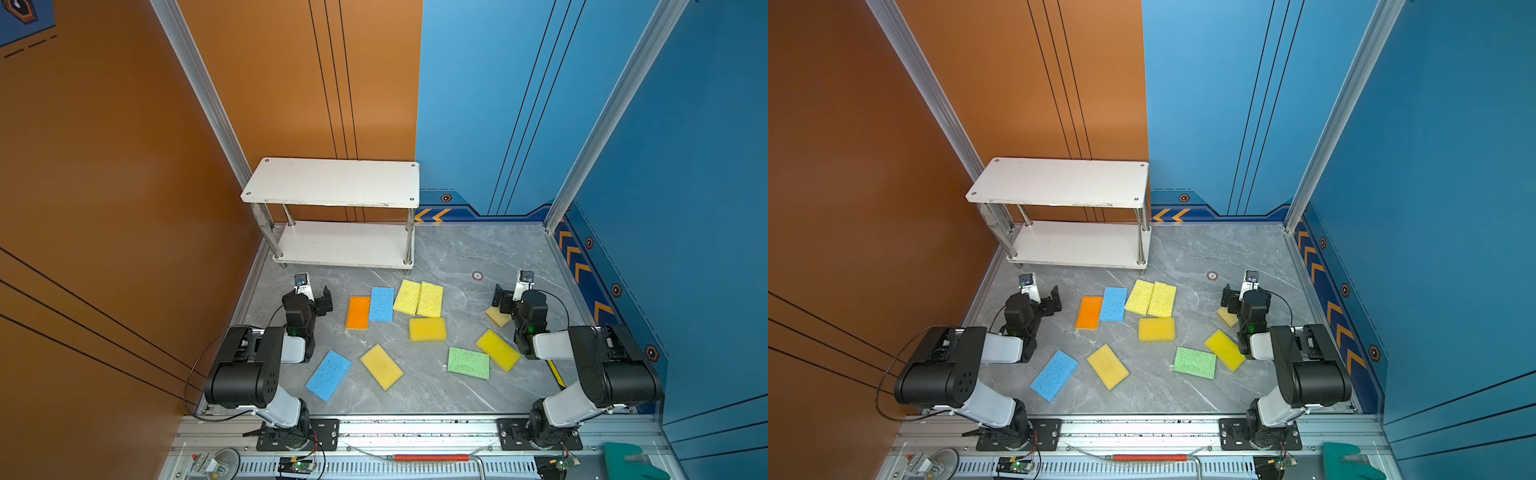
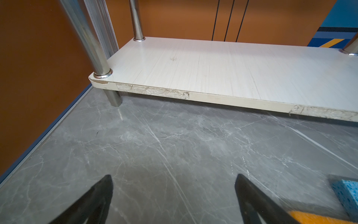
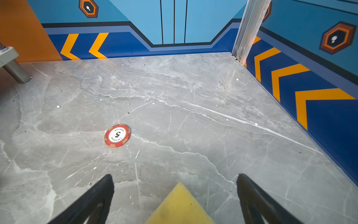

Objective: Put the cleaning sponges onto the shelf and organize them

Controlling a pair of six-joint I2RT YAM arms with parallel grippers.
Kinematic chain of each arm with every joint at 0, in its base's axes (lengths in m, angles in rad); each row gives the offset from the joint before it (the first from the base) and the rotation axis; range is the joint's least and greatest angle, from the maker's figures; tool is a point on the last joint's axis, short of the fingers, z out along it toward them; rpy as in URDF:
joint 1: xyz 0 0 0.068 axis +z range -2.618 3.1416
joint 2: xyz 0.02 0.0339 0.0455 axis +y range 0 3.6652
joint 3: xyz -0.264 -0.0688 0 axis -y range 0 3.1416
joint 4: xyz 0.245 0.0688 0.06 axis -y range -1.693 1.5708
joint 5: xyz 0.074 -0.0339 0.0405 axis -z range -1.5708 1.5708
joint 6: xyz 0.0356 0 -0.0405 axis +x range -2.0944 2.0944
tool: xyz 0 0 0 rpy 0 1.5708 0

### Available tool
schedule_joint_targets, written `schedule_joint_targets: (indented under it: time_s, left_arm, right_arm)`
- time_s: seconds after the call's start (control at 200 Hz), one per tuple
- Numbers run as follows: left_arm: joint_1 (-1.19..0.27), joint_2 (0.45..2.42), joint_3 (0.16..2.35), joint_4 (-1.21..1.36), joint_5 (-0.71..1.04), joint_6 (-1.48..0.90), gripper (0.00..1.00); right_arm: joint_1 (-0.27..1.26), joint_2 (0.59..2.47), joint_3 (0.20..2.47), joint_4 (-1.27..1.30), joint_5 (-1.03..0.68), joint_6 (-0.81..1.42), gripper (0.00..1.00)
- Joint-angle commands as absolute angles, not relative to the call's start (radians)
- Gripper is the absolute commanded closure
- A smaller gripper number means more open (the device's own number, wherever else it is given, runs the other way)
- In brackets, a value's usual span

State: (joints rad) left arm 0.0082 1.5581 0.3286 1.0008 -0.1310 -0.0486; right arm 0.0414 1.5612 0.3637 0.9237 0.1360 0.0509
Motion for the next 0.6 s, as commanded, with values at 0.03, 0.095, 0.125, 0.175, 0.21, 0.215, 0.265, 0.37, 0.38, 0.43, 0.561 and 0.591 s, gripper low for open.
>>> schedule_joint_targets:
  time_s: [0.03, 0.095, 0.125, 0.175, 0.21, 0.215, 0.265, 0.37, 0.38, 0.43, 0.561, 0.591]
  left_arm:
    - [0.005, 1.565, 0.346, 0.991, -0.135, -0.033, 0.02]
    - [0.005, 1.565, 0.345, 0.991, -0.135, -0.033, 0.02]
    - [0.004, 1.565, 0.345, 0.991, -0.135, -0.033, 0.02]
    - [0.005, 1.564, 0.345, 0.991, -0.135, -0.033, 0.02]
    - [0.005, 1.565, 0.346, 0.991, -0.135, -0.034, 0.02]
    - [0.005, 1.565, 0.346, 0.991, -0.135, -0.033, 0.02]
    - [0.005, 1.565, 0.346, 0.991, -0.135, -0.033, 0.02]
    - [0.005, 1.564, 0.346, 0.991, -0.135, -0.033, 0.02]
    - [0.005, 1.565, 0.346, 0.991, -0.135, -0.034, 0.02]
    - [0.005, 1.565, 0.347, 0.991, -0.135, -0.033, 0.02]
    - [0.002, 1.564, 0.346, 0.991, -0.134, -0.031, 0.02]
    - [0.003, 1.565, 0.346, 0.991, -0.132, -0.031, 0.02]
  right_arm:
    - [0.049, 1.545, 0.367, 0.919, 0.155, 0.044, 0.00]
    - [0.048, 1.545, 0.367, 0.920, 0.155, 0.044, 0.00]
    - [0.049, 1.545, 0.367, 0.919, 0.154, 0.044, 0.00]
    - [0.049, 1.545, 0.367, 0.919, 0.154, 0.044, 0.00]
    - [0.049, 1.545, 0.368, 0.919, 0.156, 0.044, 0.00]
    - [0.049, 1.545, 0.367, 0.920, 0.155, 0.044, 0.00]
    - [0.049, 1.545, 0.367, 0.920, 0.155, 0.044, 0.00]
    - [0.049, 1.545, 0.367, 0.920, 0.154, 0.045, 0.00]
    - [0.049, 1.545, 0.367, 0.920, 0.155, 0.044, 0.00]
    - [0.048, 1.545, 0.367, 0.920, 0.154, 0.044, 0.00]
    - [0.037, 1.546, 0.369, 0.914, 0.131, 0.050, 0.00]
    - [0.035, 1.545, 0.371, 0.910, 0.127, 0.052, 0.00]
